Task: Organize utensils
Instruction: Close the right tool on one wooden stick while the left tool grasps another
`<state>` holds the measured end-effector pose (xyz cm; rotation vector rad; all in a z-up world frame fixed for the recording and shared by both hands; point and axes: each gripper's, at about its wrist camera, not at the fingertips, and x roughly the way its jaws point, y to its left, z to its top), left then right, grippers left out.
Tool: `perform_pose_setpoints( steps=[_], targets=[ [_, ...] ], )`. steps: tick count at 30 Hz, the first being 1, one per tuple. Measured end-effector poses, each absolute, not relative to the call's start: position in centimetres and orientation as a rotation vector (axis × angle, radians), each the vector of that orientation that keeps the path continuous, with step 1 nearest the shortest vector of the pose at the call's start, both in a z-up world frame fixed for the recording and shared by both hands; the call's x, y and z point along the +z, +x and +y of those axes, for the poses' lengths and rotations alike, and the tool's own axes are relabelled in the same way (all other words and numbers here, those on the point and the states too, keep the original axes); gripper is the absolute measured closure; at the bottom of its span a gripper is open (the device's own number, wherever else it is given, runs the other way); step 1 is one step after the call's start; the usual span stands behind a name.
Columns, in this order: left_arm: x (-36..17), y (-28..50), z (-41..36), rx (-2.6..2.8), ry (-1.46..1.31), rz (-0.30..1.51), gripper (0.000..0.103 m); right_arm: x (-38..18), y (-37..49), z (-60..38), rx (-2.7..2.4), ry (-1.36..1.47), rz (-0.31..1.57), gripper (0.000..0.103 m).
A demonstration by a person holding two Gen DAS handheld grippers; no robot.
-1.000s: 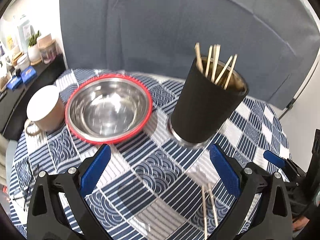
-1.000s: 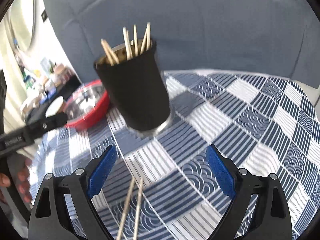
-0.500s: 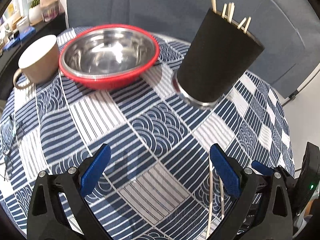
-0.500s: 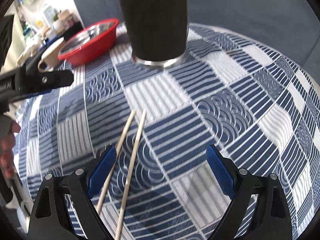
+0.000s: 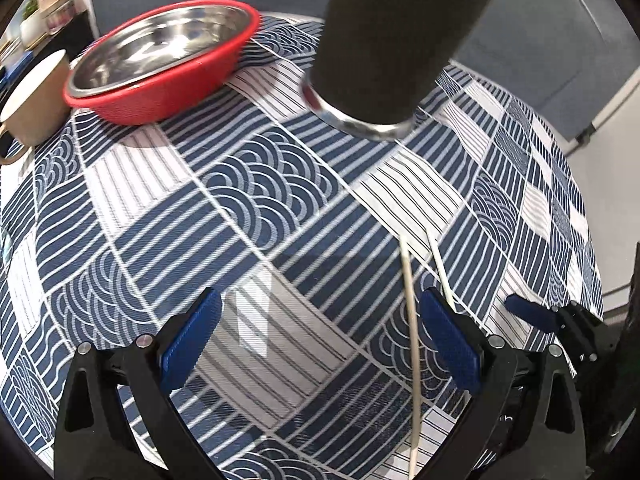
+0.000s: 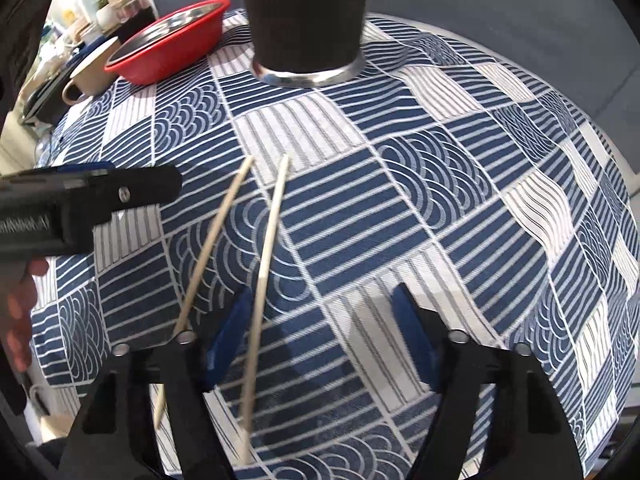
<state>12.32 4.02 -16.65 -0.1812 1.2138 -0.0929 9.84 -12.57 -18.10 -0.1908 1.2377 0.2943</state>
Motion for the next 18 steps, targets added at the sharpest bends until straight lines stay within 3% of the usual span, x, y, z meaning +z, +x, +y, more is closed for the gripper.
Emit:
perform_pose_setpoints(
  steps=[2, 6, 9, 11, 15, 18],
  targets=[
    [-16.9, 12.4, 3.2, -0.109, -0.173, 1.226, 0.006, -18.0, 9.8, -13.1, 0.286, -0.188, 1.24, 0.048],
    [-17.4, 12.6, 1.6, -0.127, -0.148, 1.248, 0.006, -17.7, 9.5, -14.1, 0.277, -0.188, 1.237, 0.08],
    [-17.8, 12.8, 0.5, -0.125, -0.111, 1.261, 0.006, -17.6, 9.2, -14.9, 0.261, -0.216, 1.236, 0.092],
    [-17.9, 12.9, -0.1, -0.123, -0.069, 1.267, 0.006, -17.6, 9.0, -15.4, 0.242, -0.228, 1.236, 0.097],
    [-18.6, 12.6, -1.8, -0.11, 0.108, 1.278, 0.006, -17.7, 8.9, -16.4, 0.224, -0.228, 1.244, 0.098],
    [-18.4, 12.3, -1.4, -0.111, 0.099, 1.249, 0.013, -17.6, 9.1, -16.9, 0.218, -0.202, 1.256, 0.099]
  ],
)
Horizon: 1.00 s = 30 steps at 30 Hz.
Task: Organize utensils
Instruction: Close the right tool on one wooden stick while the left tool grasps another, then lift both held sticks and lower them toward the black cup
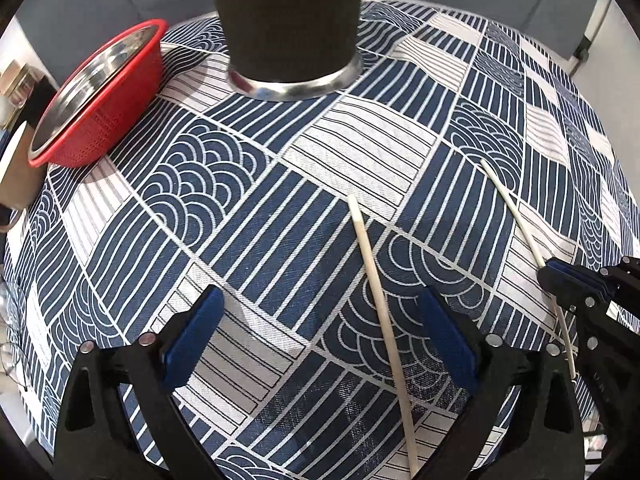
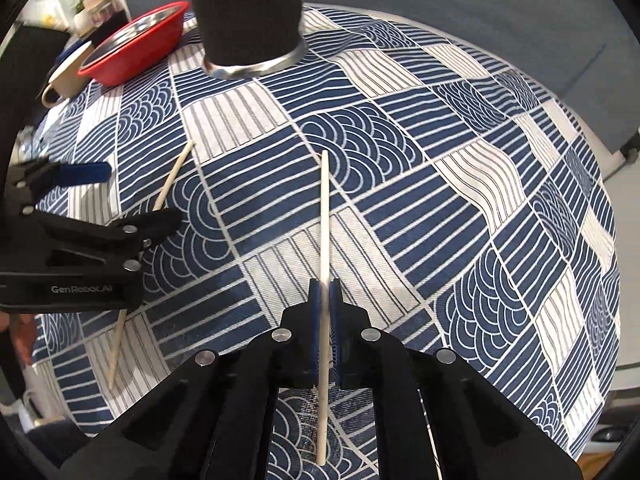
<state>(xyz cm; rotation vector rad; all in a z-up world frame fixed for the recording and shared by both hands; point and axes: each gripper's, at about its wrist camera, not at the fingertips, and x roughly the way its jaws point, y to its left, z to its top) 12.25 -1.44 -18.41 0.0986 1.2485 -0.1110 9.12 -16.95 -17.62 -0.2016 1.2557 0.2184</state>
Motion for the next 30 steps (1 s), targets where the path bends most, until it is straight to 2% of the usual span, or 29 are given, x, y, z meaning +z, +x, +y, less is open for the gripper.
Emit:
perform_pose_setpoints(
  steps=[1, 3, 4, 6, 7, 8, 9, 12, 21, 30],
  targets=[
    [-18.2, 12.1, -1.2, -0.114, 0.1, 1.237, 0.016, -17.5, 9.2, -17.3, 0.214, -0.185, 1.261, 0.099],
    [-17.9, 11.8, -0.9, -0.124, 0.107, 1.215, 0.038, -17.5, 9.5, -17.7, 0.209, -0.164, 1.266, 0.099],
    [-17.7, 11.7, -0.7, -0.147, 0.123, 1.208, 0.042, -17.5, 9.6, -18.0, 0.208, -0.144, 1.273, 0.099],
    [-17.4, 11.7, -0.5, -0.186, 0.149, 1.207, 0.066, -17.4, 10.0, -18.5, 0.197, -0.121, 1.28, 0.099],
    [-17.2, 11.7, -0.1, -0.198, 0.151, 1.212, 0.072, -17.3, 10.1, -18.7, 0.196, -0.112, 1.286, 0.099],
    [-17.2, 11.8, 0.5, -0.196, 0.139, 1.221, 0.085, -17.3, 10.2, -19.0, 0.191, -0.1, 1.29, 0.099],
    [-17.1, 11.9, 1.0, -0.189, 0.122, 1.232, 0.094, -17.2, 10.4, -19.4, 0.186, -0.087, 1.293, 0.099],
    [-16.9, 12.1, 3.0, -0.169, 0.052, 1.271, 0.098, -16.8, 10.9, -20.3, 0.17, -0.057, 1.287, 0.099],
    [-15.1, 11.0, 8.5, -0.099, -0.105, 1.295, 0.098, -14.1, 13.1, -23.0, 0.123, 0.044, 1.227, 0.099],
    [-5.5, 13.3, 10.9, -0.09, -0.103, 1.099, 0.098, -6.8, 18.0, -23.0, 0.161, 0.119, 1.037, 0.099]
  ],
)
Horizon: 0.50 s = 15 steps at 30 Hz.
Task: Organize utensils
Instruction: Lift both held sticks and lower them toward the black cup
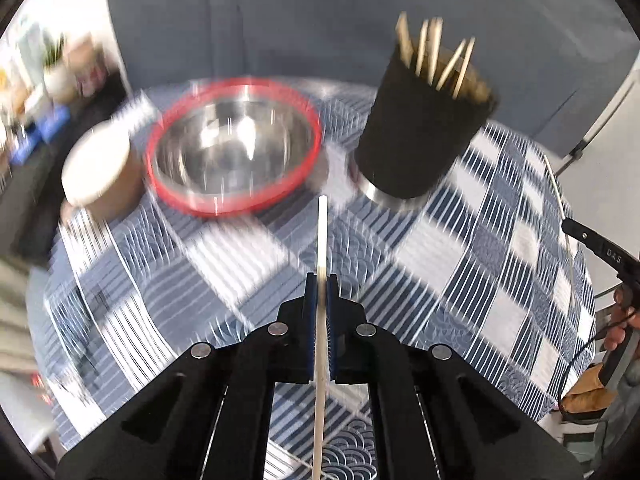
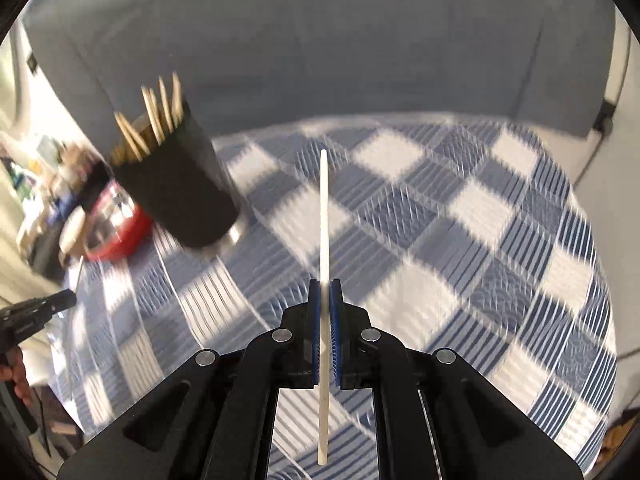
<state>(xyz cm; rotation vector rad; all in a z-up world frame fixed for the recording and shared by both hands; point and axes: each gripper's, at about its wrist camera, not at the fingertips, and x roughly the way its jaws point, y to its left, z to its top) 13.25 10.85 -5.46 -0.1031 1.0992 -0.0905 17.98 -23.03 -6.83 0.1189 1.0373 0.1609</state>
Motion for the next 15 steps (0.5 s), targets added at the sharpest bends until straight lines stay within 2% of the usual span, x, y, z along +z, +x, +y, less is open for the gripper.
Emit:
perform_pose_setpoints(
  steps=[7, 15],
  targets=[
    [2.4, 17.0, 9.6, -0.103, 0.03, 0.905, 0.098, -0.6, 21.6, -21.6, 0.214, 0.114, 0.888, 0.099],
    [7.6, 21.1, 8.1, -0.14, 0.01, 0.787, 0.098, 3.1, 24.2, -18.4, 0.275, 0.076, 0.792, 0.099]
  ],
)
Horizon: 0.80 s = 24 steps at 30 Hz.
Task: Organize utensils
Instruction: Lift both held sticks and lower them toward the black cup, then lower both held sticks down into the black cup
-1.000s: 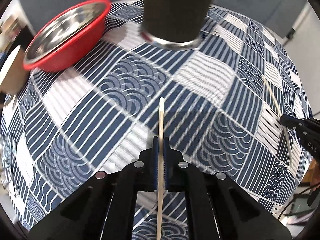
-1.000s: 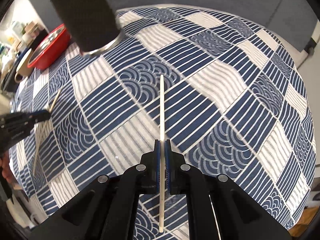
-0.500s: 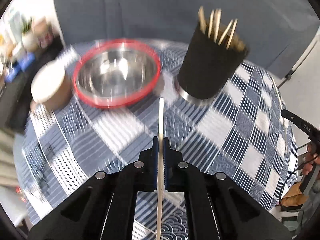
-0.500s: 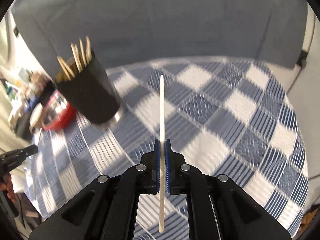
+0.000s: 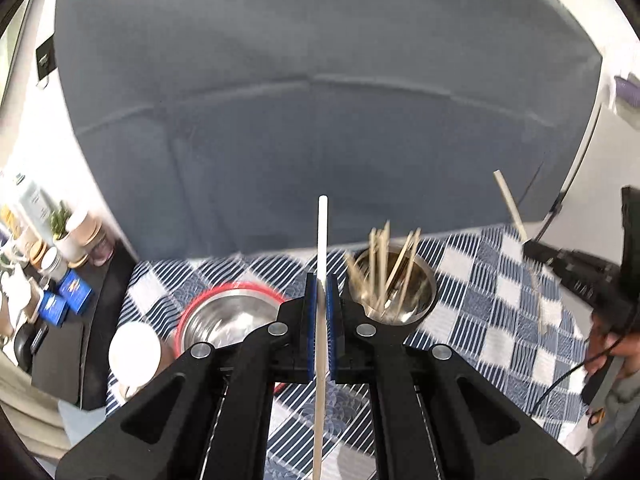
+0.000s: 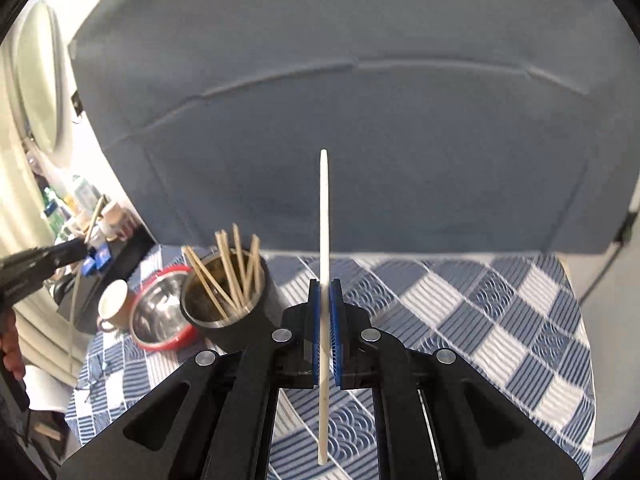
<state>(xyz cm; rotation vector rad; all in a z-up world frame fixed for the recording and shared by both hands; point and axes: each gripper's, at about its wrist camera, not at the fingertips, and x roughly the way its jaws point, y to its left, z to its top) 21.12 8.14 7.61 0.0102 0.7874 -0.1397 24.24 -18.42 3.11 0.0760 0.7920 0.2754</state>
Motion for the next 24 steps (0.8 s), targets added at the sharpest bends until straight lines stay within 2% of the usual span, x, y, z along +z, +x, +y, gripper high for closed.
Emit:
perform_pose_setpoints(
  steps=[12, 24],
  targets=[
    [8.5, 26.5, 5.6, -0.196, -0.069, 0.726, 0.098, 5.5, 28.1, -14.5, 0.338, 0.07, 0.723, 0.099],
    [5.9, 31.1, 4.2, -0.275, -0.138, 0.669, 0.098, 3.2, 31.4, -11.8, 0.431, 0.13, 0.652, 0.098]
  ],
)
